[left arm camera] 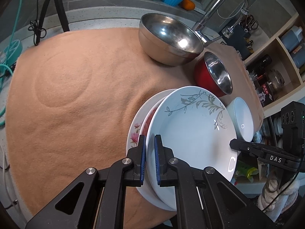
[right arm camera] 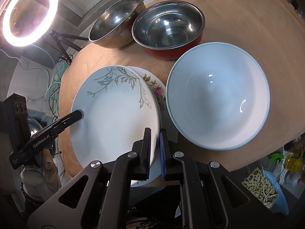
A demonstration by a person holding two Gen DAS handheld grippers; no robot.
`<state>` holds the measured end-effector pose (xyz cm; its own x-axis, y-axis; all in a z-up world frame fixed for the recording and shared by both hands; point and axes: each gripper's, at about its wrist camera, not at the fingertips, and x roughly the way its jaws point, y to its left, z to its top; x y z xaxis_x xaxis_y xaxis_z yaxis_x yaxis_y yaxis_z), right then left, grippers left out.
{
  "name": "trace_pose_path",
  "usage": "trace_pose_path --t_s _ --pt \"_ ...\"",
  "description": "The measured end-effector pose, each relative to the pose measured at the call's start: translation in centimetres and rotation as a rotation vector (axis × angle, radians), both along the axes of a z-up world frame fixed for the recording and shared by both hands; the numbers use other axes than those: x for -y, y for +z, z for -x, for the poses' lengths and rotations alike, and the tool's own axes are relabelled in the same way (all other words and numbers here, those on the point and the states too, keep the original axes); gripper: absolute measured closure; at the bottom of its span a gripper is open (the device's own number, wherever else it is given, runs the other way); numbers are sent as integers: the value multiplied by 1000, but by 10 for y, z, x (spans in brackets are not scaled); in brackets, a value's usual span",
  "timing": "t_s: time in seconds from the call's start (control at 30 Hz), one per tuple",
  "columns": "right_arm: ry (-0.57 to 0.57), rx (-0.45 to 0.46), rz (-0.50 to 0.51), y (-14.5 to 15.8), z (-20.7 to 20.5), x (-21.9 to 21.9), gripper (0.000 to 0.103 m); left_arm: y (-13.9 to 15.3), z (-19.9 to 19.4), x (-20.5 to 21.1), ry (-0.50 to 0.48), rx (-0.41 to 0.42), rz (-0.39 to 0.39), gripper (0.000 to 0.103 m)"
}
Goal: Organize plates and bowls
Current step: 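Lower the branch-pattern plate onto the stack and open the right gripper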
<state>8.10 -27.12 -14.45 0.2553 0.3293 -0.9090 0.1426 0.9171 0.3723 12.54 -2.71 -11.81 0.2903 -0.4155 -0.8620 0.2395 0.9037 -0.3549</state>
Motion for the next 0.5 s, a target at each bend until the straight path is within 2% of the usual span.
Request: trace_pose_path --t_s 0.5 --pt "35 4 44 1 0 -6 93 1 2 6 -29 18 -56 96"
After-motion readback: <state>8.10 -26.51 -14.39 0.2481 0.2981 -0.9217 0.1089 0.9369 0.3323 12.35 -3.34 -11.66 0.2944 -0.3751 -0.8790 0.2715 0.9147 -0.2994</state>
